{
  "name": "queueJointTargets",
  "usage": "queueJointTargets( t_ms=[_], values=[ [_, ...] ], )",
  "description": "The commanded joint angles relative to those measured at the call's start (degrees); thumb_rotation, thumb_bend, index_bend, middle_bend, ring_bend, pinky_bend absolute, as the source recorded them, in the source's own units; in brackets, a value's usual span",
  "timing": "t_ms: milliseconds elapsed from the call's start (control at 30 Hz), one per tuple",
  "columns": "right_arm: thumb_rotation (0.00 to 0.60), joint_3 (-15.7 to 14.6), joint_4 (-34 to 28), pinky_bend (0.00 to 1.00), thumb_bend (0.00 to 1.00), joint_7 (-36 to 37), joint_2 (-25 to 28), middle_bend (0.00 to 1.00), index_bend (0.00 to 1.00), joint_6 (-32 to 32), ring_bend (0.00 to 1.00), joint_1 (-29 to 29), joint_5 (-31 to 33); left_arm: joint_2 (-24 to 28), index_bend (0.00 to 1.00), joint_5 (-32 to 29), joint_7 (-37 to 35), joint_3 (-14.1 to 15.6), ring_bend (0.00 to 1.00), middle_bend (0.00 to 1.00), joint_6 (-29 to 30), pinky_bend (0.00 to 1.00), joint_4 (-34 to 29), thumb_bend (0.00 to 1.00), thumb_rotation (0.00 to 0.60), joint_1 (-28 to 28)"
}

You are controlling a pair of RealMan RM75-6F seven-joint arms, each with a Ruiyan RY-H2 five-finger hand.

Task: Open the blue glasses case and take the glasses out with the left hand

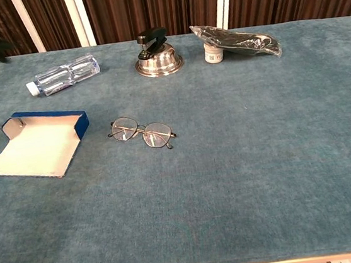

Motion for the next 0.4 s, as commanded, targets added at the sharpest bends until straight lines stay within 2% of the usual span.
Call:
queueJointTargets(
  t_ms=[33, 233, 400],
  values=[
    [0.600, 0.09, 0.31, 0.21, 0.12, -0.42, -0.49, 0.00, 0.00, 0.52, 0.00, -0.04, -0.37, 1.64, 0.00, 8.62, -6.43, 5.24, 0.00, 0.00, 8.32, 0.04, 7.36, 0.07, 0.600, 8.82],
    [0.600, 0.17, 0.79, 0.21, 0.11, -0.90, -0.97, 0.00, 0.00, 0.99, 0.00, -0.05, -0.67, 1.33, 0.00, 10.48, -8.65, 5.14, 0.00, 0.00, 9.46, 0.01, 12.71, 0.07, 0.600, 12.91],
    [0.600, 0.18, 1.11, 0.21, 0.11, -0.87, -1.16, 0.00, 0.00, 1.35, 0.00, -0.10, -0.94, 1.50, 0.00, 9.49, -10.37, 3.73, 0.00, 0.00, 6.91, 0.01, 12.57, 0.07, 0.600, 13.71]
  ],
)
